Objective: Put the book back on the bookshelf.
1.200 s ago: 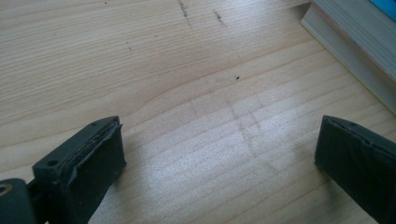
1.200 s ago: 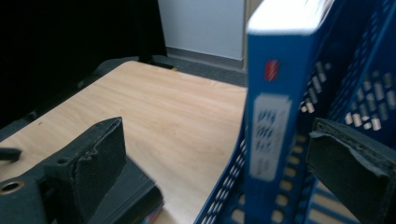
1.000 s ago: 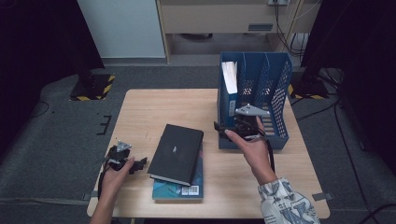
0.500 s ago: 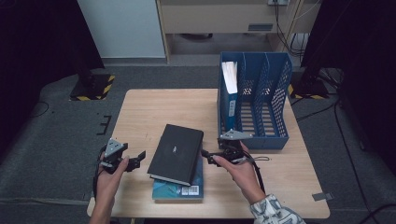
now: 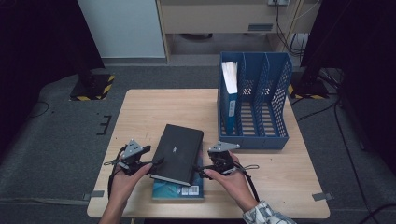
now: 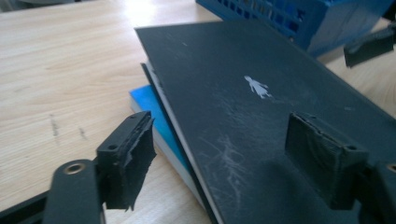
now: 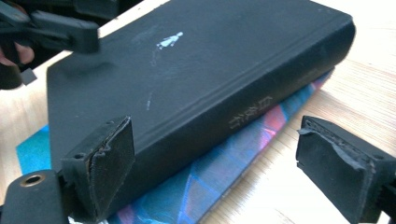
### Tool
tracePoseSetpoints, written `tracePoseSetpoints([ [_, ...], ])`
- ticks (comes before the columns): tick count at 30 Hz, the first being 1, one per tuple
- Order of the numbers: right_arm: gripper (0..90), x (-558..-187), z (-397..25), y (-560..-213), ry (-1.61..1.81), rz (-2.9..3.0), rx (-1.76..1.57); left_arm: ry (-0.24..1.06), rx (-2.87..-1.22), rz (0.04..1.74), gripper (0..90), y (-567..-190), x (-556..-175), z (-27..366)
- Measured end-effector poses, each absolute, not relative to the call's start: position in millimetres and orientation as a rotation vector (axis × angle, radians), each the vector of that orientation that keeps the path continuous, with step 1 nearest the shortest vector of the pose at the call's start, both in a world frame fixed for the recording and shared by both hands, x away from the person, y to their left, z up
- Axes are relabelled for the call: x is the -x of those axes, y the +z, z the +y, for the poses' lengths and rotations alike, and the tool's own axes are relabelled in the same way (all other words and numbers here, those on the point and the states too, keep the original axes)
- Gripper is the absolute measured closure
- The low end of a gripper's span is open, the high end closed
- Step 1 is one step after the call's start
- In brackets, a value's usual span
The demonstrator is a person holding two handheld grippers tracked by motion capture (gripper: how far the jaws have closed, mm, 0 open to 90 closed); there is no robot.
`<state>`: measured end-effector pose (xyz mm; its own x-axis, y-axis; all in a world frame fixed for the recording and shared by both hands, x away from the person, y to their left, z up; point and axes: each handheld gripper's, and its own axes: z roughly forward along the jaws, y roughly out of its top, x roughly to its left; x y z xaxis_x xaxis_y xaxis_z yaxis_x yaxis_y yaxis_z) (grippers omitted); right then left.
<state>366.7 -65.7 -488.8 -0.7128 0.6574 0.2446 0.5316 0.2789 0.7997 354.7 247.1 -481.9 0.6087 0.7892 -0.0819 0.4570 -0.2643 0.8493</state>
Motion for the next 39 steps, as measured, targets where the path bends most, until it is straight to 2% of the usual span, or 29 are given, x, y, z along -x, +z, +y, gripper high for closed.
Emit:
tracePoseSetpoints([
  [4,11.5,-365.8,-63.7,-489.5,1.421,2.412,-1.117,0.440,-1.923,1.000,25.8,-484.7,-356.2,245.7],
  [11,11.3,-364.0,-58.6,-492.0,1.424,2.436,-1.088,0.285,-1.889,1.003,26.2,-490.5,-363.0,246.7],
  [22,9.2,-364.7,-55.4,-496.3,1.436,2.459,-1.093,0.263,-1.894,0.978,25.4,-491.6,-367.4,245.8],
  [34,0.9,-369.0,-56.9,-504.5,1.501,2.496,-1.161,0.251,-1.925,0.951,25.6,-489.8,-365.8,231.6],
  [39,0.1,-369.9,-58.9,-504.5,1.492,2.490,-1.182,0.244,-1.940,0.945,25.7,-488.6,-363.6,228.5],
])
